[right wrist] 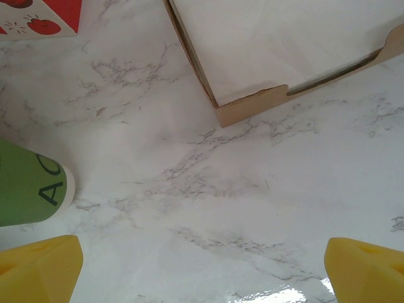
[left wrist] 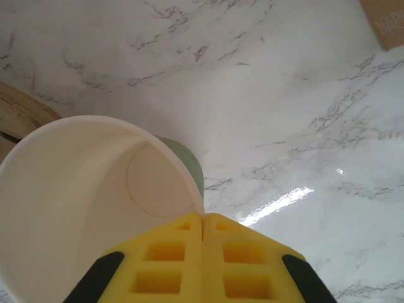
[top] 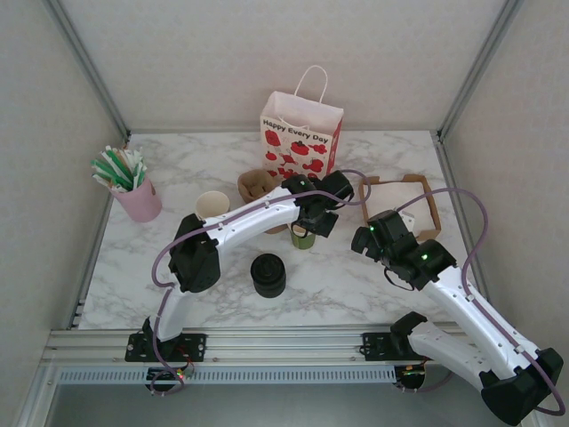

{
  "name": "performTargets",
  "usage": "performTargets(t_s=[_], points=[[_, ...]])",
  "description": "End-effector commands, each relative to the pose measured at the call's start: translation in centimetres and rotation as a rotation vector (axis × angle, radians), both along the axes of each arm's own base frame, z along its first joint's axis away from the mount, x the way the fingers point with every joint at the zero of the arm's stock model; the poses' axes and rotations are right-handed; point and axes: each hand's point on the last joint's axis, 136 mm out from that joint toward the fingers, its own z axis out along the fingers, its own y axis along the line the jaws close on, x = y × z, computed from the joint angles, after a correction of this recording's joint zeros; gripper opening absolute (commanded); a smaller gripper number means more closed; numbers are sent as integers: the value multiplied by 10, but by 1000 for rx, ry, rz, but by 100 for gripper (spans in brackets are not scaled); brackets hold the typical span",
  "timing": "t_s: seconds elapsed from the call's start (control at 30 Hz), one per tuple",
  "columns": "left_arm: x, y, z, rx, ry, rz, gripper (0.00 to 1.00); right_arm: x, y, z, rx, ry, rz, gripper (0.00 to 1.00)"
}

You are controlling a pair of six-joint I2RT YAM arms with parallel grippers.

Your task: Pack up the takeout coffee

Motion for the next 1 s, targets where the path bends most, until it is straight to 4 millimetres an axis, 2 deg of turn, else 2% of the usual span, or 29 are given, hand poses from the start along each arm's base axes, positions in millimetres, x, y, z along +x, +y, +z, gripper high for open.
performTargets(t_s=[0.0,0.2,0.27,0.6,0.73,0.97], points=[[-2,-10,5,-32,4,-21,2,-2,-1,-5,5,11,-5,99],[-8,-19,3,-45,14,-35,10,-3,-2,-6,3,11,-5,99],[-9,-21,4,-52,15,-40,17,-3,-2,-6,6,10,-4,99],[-13,-28,17,-101,8,-55,34,-5,-2,-6,11,12,-3,99],[-13,-29,32,-131,-12,-53,44,-6,-3,-3,9,8,-3,99],[-9,-30,75,-230,-95,-51,76,-9,-1,2,13,15,24,99]])
